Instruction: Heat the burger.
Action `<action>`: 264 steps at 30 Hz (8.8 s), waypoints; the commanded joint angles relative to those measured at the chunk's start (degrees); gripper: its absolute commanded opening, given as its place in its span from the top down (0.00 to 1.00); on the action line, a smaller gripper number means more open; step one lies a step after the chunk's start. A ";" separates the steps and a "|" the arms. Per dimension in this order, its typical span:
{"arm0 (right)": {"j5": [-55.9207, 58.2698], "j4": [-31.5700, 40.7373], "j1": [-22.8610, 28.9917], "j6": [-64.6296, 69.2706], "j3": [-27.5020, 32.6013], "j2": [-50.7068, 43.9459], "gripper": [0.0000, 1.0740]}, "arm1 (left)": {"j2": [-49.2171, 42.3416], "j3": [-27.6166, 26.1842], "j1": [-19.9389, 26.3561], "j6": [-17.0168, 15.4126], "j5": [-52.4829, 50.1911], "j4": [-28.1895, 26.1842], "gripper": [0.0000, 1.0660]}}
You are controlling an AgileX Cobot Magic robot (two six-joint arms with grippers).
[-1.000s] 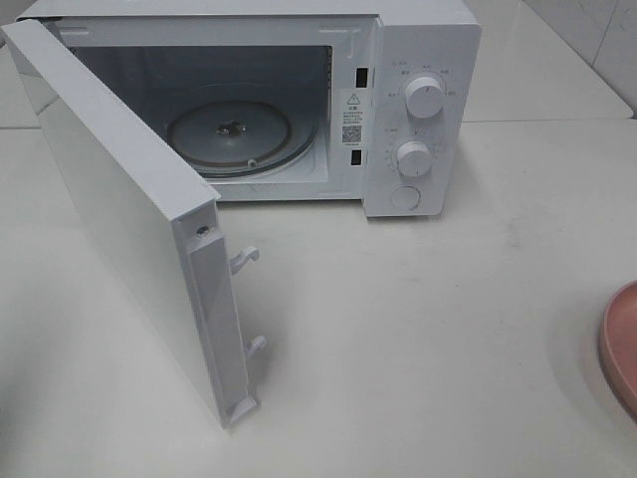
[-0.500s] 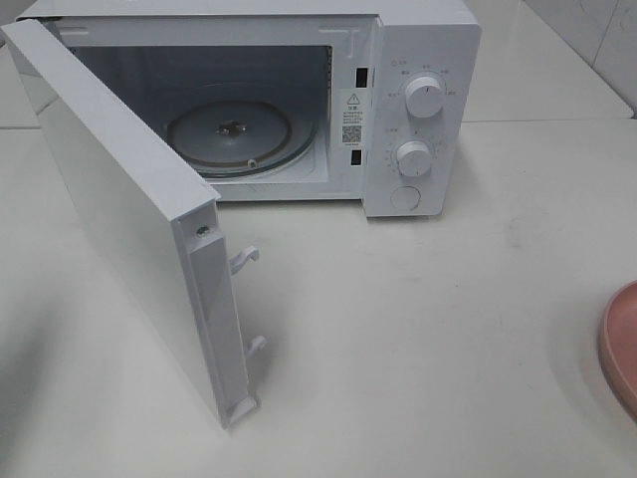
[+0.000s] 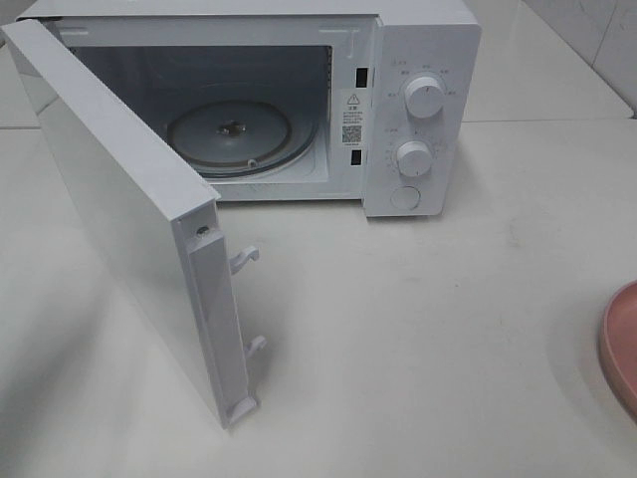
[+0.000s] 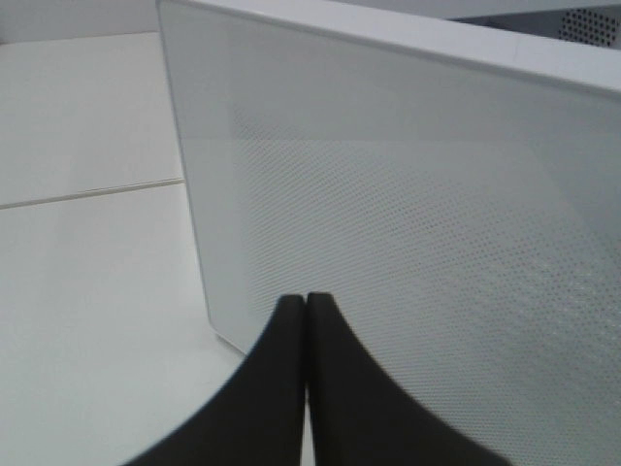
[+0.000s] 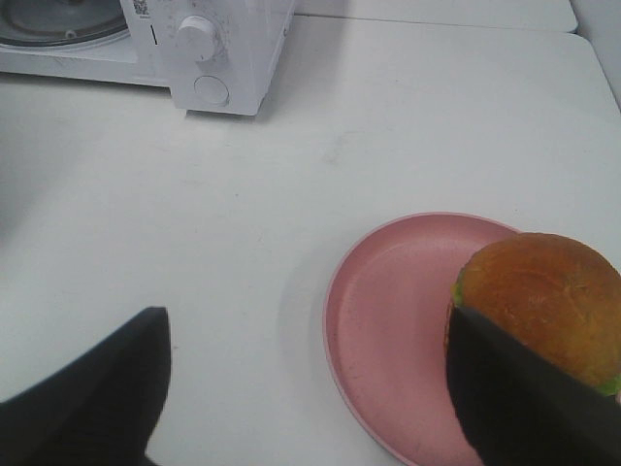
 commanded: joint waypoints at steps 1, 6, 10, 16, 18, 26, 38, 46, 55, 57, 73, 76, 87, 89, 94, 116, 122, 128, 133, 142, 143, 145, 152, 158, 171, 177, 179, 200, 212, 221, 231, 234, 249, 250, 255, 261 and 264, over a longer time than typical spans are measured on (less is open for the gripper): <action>0.00 0.17 -0.34 -0.52 0.06 -1.43 0.30 | 4.13 0.06 -0.34 -6.65 -6.53 6.19 1.00; 0.00 0.17 -0.34 -0.52 0.06 -1.43 0.30 | 9.00 0.06 -0.34 -9.91 -13.52 11.86 1.00; 0.00 0.17 -0.34 -0.52 0.06 -1.43 0.30 | 15.87 -0.17 -0.34 -10.08 -21.77 14.55 1.00; 0.00 0.17 -0.34 -0.52 0.06 -1.43 0.30 | 20.11 -0.17 -0.34 -10.08 -26.47 14.55 1.00; 0.00 0.17 -0.34 -0.52 0.06 -1.43 0.30 | 21.49 -0.40 -0.34 -10.08 -27.22 14.50 1.00; 0.00 0.17 -0.34 -0.52 0.06 -1.43 0.30 | 22.06 -1.89 -2.58 -9.85 -26.30 12.72 1.00; 0.00 0.17 -0.34 -0.52 0.06 -1.43 0.30 | 22.12 -4.30 -14.78 -4.41 -22.06 -2.81 1.00; 0.00 0.17 -0.34 -0.52 0.06 -1.43 0.30 | 26.99 -10.43 -21.72 -1.49 -19.48 -7.91 1.00; 0.00 0.17 -0.34 -0.52 0.06 -1.43 0.30 | 32.77 -16.56 -28.53 2.81 -19.37 -18.11 1.00; 0.00 0.17 -0.34 -0.52 0.06 -1.43 0.30 | 34.26 -18.45 -30.19 4.13 -19.31 -21.03 1.00; 0.00 0.17 -0.34 -0.52 0.06 -1.43 0.30 | 44.12 -33.80 -33.58 11.52 -16.21 -29.97 1.00; 0.00 0.17 -0.34 -0.52 0.06 -1.43 0.30 | 45.72 -36.61 -33.58 13.12 -15.70 -30.54 1.00; 0.00 0.17 -0.34 -0.52 0.06 -1.43 0.30 | 51.51 -47.44 -33.40 18.96 -12.26 -38.22 1.00; 0.00 0.17 -0.34 -0.52 0.06 -1.43 0.30 | 52.43 -49.45 -33.40 19.77 -11.86 -39.48 1.00; 0.00 0.17 -0.34 -0.52 0.06 -1.43 0.30 | 54.95 -54.26 -32.77 22.52 -10.03 -41.08 1.00; 0.00 0.17 -0.34 -0.52 0.06 -1.43 0.30 | 49.27 -48.99 -37.07 26.36 0.17 -40.22 0.94; 0.00 0.17 -0.34 -0.52 0.06 -1.43 0.30 | 44.98 -47.96 -37.24 26.36 21.43 -40.16 0.13; 0.00 0.17 -0.34 -0.52 0.06 -1.43 0.30 | 43.09 -47.96 -35.81 26.41 37.18 -35.12 0.06; 0.00 0.17 -0.34 -0.52 0.06 -1.43 0.30 | 41.65 -47.96 -34.72 26.01 47.50 -32.43 0.06; 0.00 0.17 -0.34 -0.52 0.06 -1.43 0.30 | 35.52 -47.96 -26.47 24.35 64.57 -32.37 0.06; 0.00 0.17 -0.34 -0.52 0.06 -1.43 0.30 | 35.52 -47.96 -26.47 24.35 64.57 -32.37 0.06; 0.00 0.17 -0.34 -0.52 0.06 -1.43 0.30 | 33.23 -47.96 -22.57 23.03 68.41 -32.20 0.06; 0.00 0.17 -0.34 -0.52 0.06 -1.43 0.30 | 29.68 -47.78 -15.24 22.98 75.17 -31.74 0.06; 0.00 0.17 -0.34 -0.52 0.06 -1.43 0.30 | 26.64 -46.58 -8.42 21.49 78.67 -31.40 0.06; 0.00 0.17 -0.34 -0.52 0.06 -1.43 0.30 | 16.27 -37.01 2.98 14.95 81.82 -23.78 0.06; 0.00 0.17 -0.34 -0.52 0.06 -1.43 0.30 | 10.83 -34.61 5.50 9.74 82.91 -16.84 0.06; 0.00 0.17 -0.34 -0.52 0.06 -1.43 0.30 | 7.05 -32.09 6.30 8.65 83.48 -14.44 0.06; 0.00 0.17 -0.34 -0.52 0.06 -1.43 0.30 | -19.42 -17.88 6.59 5.10 92.53 -11.29 0.06; 0.00 0.17 -0.34 -0.52 0.06 -1.43 0.30 | -37.70 -17.82 6.59 5.61 92.36 -11.69 0.06; 0.00 0.17 -0.34 -0.52 0.06 -1.43 0.30 | -55.52 -17.82 10.14 5.27 92.36 -11.75 0.06; 0.00 0.17 -0.34 -0.52 0.06 -1.43 0.30 | -63.20 -17.76 13.06 5.61 92.30 -11.92 0.06; 0.00 0.17 -0.34 -0.52 0.06 -1.26 0.30 | -63.54 -17.76 13.06 5.61 92.30 -11.92 0.06; 0.00 0.17 -0.34 -0.52 0.06 -1.15 0.30 | -63.54 -17.76 13.06 5.61 92.30 -11.92 0.06; 0.00 0.17 -0.34 -0.52 0.06 -1.15 0.30 | -63.54 -17.76 13.06 5.61 92.30 -11.92 0.06; 0.00 0.17 -0.34 -0.52 0.06 -1.15 0.30 | -63.54 -17.76 13.06 5.61 92.30 -11.92 0.06; 0.00 0.17 -0.34 -0.52 0.06 -1.15 0.30 | -63.54 -17.76 13.06 5.61 92.30 -11.92 0.06; 0.00 0.17 -0.34 -0.52 0.06 -1.15 0.30 | -63.54 -17.76 13.06 5.61 92.30 -11.92 0.06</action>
